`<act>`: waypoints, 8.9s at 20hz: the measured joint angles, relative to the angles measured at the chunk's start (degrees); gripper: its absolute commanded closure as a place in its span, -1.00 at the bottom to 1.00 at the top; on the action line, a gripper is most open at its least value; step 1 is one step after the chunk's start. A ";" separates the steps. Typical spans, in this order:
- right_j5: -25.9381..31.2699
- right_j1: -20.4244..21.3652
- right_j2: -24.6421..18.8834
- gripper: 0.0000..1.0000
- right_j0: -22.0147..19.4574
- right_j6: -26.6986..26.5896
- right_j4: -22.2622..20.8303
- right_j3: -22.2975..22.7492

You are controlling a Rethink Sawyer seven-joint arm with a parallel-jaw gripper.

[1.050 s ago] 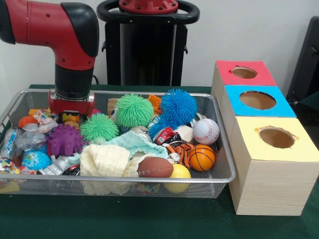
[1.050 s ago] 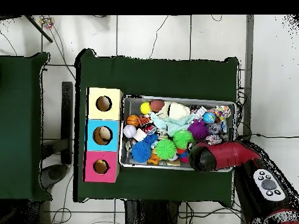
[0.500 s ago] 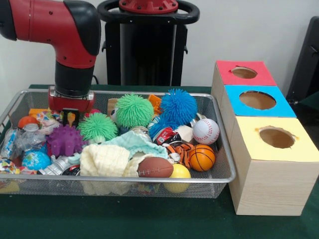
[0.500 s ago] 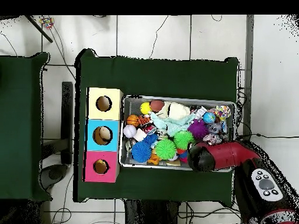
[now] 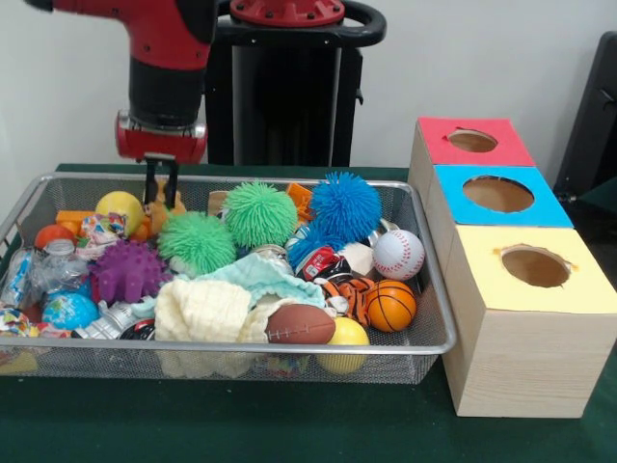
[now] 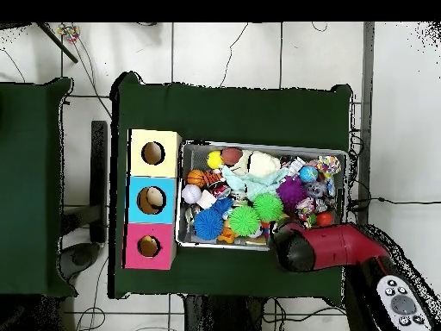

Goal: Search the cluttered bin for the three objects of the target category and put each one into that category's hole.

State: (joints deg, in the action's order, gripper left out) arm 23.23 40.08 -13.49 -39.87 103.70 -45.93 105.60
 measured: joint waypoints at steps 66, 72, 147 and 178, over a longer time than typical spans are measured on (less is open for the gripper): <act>2.32 7.85 8.01 1.00 22.77 0.57 24.90 0.47; 2.50 7.79 9.13 1.00 23.70 0.57 24.19 -2.66; -16.35 3.78 11.72 -1.00 21.28 0.57 24.23 8.07; -16.37 0.86 13.10 -1.00 21.07 0.57 24.26 8.46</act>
State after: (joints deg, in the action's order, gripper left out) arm 6.87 40.94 -0.39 -18.80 104.27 -21.67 114.06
